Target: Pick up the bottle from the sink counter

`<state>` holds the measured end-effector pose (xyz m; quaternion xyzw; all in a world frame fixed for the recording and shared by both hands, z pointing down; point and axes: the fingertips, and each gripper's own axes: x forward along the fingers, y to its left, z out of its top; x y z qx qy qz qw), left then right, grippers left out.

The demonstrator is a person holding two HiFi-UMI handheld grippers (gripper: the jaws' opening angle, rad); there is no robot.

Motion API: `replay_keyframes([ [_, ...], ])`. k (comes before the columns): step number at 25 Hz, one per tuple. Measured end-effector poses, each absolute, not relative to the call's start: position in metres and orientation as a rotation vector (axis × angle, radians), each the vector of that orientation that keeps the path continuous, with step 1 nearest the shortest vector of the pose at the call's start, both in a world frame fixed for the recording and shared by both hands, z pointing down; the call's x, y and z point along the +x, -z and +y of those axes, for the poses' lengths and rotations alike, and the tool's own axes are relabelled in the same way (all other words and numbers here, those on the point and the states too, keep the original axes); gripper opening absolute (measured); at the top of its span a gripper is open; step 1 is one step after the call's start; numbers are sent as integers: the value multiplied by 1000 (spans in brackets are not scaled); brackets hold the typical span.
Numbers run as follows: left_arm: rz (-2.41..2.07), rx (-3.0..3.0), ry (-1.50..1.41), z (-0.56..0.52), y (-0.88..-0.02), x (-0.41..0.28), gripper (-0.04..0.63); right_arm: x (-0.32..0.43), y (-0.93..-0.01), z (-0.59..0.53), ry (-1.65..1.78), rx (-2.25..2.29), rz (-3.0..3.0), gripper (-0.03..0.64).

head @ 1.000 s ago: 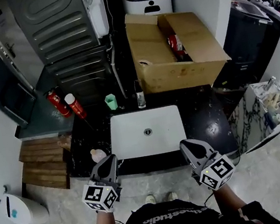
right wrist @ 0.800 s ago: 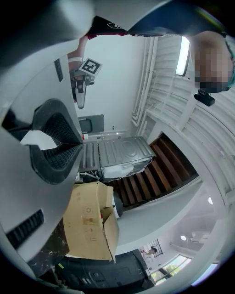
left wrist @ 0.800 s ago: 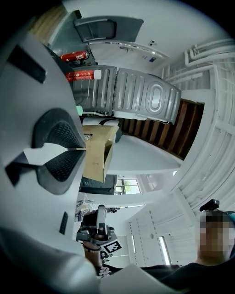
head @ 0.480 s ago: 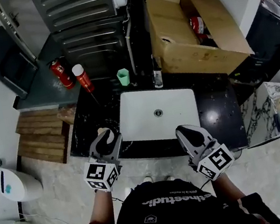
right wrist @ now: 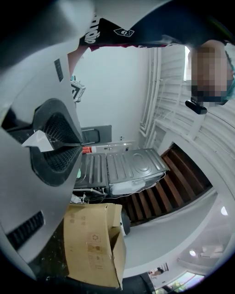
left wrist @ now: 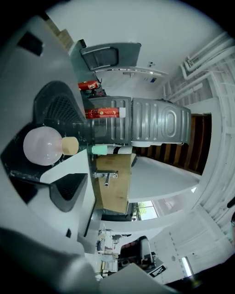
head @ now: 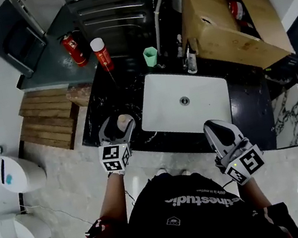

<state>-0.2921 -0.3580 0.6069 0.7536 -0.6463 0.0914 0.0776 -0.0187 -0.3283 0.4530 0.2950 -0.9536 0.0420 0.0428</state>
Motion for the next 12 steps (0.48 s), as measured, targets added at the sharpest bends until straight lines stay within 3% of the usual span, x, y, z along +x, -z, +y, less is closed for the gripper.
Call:
replay_keyframes([
  [9, -1858, 2244, -357, -391, -650, -286, 332, -9, -459, -329, -184, 996, -2886, 41],
  [12, -1897, 2240, -406, -391, -651, -290, 168, -5, -462, -326, -196, 1016, -2878, 41],
])
